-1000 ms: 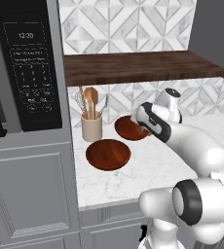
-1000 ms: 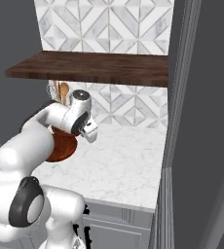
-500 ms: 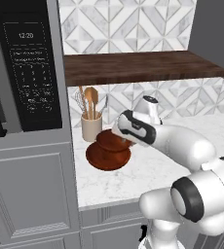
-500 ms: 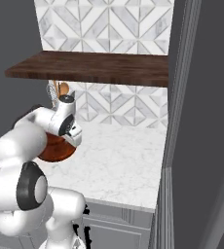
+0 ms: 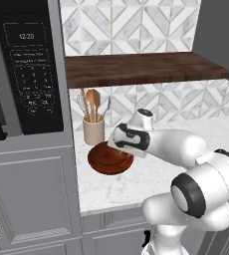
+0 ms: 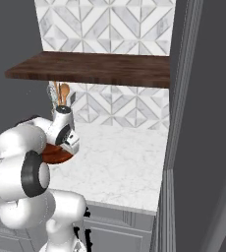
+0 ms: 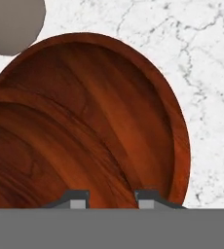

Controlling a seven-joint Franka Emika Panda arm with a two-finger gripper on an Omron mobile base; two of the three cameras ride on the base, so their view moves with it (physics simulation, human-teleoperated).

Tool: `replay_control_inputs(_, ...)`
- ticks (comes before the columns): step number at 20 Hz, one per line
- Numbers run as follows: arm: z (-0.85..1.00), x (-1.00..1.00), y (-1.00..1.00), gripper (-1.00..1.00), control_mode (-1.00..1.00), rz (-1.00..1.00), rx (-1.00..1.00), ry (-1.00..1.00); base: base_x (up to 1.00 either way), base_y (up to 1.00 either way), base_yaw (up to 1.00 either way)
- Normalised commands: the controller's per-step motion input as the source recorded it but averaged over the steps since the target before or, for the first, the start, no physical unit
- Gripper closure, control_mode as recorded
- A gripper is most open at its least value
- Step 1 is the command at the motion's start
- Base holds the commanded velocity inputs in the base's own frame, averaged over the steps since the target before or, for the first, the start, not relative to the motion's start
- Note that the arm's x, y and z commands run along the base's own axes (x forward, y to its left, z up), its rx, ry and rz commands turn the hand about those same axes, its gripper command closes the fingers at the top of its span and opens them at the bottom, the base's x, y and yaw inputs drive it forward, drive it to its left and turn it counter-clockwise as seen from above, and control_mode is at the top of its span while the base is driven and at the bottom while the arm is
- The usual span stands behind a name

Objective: Pick up the bowls on the counter and stack them on top of one another in the open cabinet. Place the smaller bowl on top of the larger bowl.

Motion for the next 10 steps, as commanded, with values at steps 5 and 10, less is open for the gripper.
replay_control_inputs(5,-0.01,0.48,0.0,-1.0,-1.0,0.0,0.0,0.01,0.0,0.0,0.0)
replay_control_inputs(10,0.35,-0.11,-0.35,-1.0,-1.0,0.0,0.04,0.01,0.0,0.0,0.0)
